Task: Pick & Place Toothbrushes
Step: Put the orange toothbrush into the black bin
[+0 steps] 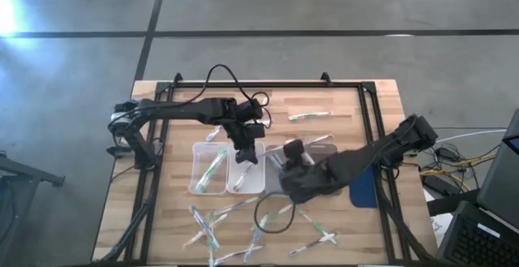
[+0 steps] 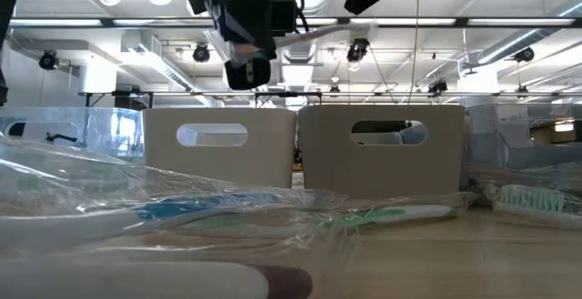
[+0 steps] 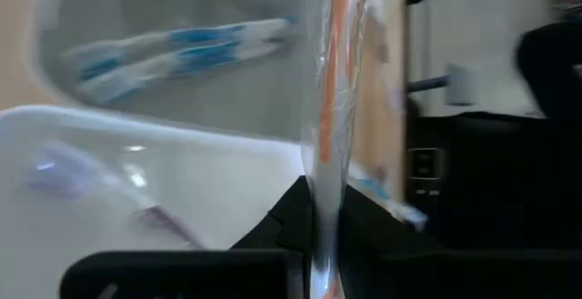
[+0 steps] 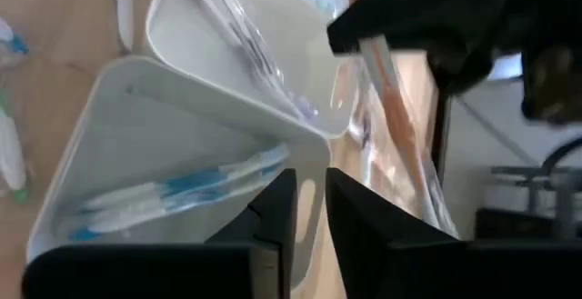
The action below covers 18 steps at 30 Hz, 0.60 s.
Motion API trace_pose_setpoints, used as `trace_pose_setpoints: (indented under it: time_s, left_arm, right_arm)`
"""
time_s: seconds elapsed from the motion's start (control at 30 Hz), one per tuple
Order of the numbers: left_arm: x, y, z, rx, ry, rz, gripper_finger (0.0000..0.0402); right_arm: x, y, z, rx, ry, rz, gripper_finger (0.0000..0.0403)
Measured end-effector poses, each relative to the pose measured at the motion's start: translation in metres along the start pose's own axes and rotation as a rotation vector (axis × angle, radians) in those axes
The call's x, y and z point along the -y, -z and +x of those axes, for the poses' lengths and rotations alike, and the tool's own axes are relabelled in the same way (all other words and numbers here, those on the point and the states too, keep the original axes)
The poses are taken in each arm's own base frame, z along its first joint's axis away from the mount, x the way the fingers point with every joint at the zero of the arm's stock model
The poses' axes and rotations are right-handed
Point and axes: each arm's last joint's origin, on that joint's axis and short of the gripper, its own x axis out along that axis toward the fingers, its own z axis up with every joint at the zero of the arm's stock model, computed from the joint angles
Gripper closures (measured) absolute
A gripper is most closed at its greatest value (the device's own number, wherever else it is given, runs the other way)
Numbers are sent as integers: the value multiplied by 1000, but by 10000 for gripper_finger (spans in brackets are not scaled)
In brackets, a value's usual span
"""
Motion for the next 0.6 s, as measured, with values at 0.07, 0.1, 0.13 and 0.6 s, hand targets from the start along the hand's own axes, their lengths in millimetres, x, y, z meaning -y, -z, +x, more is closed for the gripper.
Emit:
trace_pose_setpoints:
  time_s: [0.07,0.1,0.13,0.6]
  left_arm:
    - [1,0,1,-6,37,-8,371]
    - [1,0,1,-10,56,-14,371]
    - [2,0,1,-14,70,-15,371]
    - [7,-4,0,-22,229,-64,371]
  right_arm:
    - [-9,-4,-2,-4,47,-48,356]
    - [-13,-5,-3,-11,80,-76,360]
    - [-17,-6,-4,-16,114,-99,363]
    - [-26,-9,-12,10,229,-165,349]
